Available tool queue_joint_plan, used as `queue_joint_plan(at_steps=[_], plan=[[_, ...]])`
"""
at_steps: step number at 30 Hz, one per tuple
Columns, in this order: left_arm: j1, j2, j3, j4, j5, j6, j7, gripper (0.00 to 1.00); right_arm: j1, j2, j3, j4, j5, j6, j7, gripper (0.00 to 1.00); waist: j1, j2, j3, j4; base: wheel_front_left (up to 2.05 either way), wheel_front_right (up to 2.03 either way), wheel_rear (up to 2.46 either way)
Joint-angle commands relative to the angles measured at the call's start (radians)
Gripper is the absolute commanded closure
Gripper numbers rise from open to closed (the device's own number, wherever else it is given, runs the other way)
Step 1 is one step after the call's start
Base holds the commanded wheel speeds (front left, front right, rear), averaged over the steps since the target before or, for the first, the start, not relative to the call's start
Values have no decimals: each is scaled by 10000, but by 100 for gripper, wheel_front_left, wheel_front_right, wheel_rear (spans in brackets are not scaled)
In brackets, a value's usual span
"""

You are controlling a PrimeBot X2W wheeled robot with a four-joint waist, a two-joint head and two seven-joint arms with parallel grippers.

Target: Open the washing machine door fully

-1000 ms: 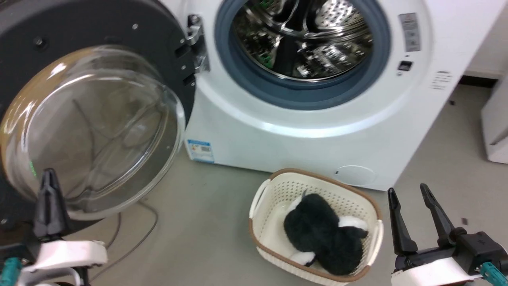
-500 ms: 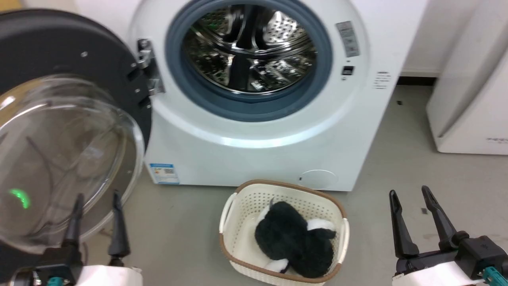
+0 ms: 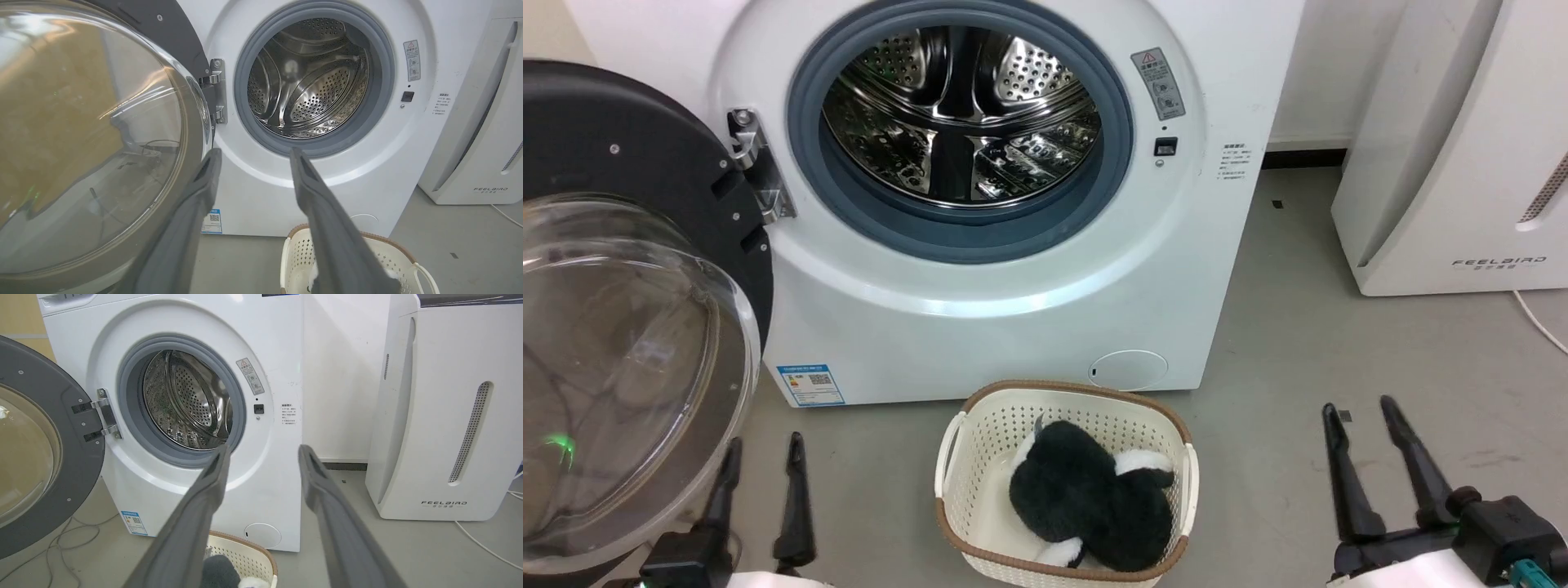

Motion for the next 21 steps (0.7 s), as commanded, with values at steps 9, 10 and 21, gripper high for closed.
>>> queue_joint_plan(at_steps=[9,10,21], plan=[[-48,-5,-74,-13,38,22,138,100,-35,0,-13,4,-54,0,121,100,0,0,2,18,0,0,0],[-55,-5,-83,-16,45,26,158,100,-40,0,-14,4,-63,0,142,100,0,0,2,21,0,0,0],[-132,-5,-190,-51,120,67,382,100,-95,3,-31,12,-165,1,368,100,0,0,6,62,0,0,0]])
